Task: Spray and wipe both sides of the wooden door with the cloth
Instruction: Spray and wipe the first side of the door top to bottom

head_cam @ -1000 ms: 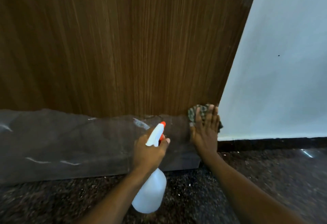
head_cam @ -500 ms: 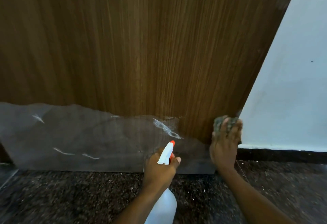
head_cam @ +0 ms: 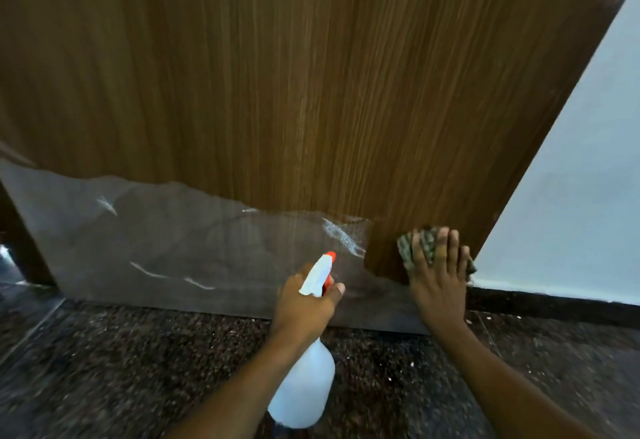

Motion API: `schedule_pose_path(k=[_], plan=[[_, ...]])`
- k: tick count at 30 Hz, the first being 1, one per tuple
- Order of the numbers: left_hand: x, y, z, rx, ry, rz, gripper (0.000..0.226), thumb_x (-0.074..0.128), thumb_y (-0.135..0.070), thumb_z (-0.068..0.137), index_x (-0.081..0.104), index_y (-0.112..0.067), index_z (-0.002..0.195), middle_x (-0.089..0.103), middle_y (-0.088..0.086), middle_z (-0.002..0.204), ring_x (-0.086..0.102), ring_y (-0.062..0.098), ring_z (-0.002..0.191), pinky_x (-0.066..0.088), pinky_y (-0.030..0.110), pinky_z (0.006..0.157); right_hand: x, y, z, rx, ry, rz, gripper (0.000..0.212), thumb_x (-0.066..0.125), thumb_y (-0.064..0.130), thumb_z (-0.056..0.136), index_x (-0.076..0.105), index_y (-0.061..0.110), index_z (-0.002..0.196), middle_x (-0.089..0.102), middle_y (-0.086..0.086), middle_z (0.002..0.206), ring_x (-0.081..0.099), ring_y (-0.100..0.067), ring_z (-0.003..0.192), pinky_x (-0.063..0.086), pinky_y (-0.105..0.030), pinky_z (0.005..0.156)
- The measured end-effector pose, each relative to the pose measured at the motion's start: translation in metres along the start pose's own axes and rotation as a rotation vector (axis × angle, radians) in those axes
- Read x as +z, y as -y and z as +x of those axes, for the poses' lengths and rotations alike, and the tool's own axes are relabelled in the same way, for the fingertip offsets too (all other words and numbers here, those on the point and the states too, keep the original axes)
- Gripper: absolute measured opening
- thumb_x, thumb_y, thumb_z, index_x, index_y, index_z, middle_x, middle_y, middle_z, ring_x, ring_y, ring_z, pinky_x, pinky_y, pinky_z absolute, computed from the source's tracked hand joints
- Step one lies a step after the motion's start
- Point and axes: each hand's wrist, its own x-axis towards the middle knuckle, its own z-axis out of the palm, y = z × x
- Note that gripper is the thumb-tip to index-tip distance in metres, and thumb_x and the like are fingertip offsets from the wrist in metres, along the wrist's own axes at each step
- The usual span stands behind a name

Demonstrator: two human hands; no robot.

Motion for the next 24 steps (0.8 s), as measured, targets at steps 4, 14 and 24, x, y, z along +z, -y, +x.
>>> schedule_pose_path(k=[4, 14, 24], plan=[[-0.025, -0.001, 0.015, 0.043, -0.115, 0.027, 0.01, 0.074, -0.028, 0.076, 0.064, -0.027, 0.076, 0.067, 0.002, 0.07, 0.067, 0.019, 0.07, 0.048, 0.025, 0.067, 0.004, 0.082, 0.059, -0.166, -0.085, 0.057, 0.074, 0.05, 0.031, 0.098, 0.011, 0.026, 0.16, -0.01, -0.011, 0.167, -0.006, -0.036, 0.153, -0.002, -0.056, 0.123], [-0.098, -0.008, 0.012, -0.001, -0.215, 0.01, 0.019, 0.074, -0.029, 0.079, 0.059, -0.023, 0.07, 0.065, 0.004, 0.075, 0.066, 0.025, 0.077, 0.054, 0.034, 0.073, 0.004, 0.059, 0.031, -0.552, 0.061, -0.164, 0.077, 0.042, 0.022, 0.093, 0.006, 0.025, 0.161, -0.002, -0.007, 0.169, 0.0, -0.032, 0.155, -0.001, -0.054, 0.124], [-0.15, 0.004, 0.017, 0.038, -0.248, 0.038, 0.014, 0.074, -0.03, 0.078, 0.067, -0.019, 0.083, 0.068, 0.003, 0.075, 0.067, 0.024, 0.073, 0.055, 0.034, 0.074, 0.015, 0.183, 0.074, -0.643, 0.059, -0.076, 0.073, 0.039, 0.023, 0.093, 0.011, 0.021, 0.16, -0.007, -0.009, 0.168, -0.003, -0.032, 0.154, -0.003, -0.053, 0.123]])
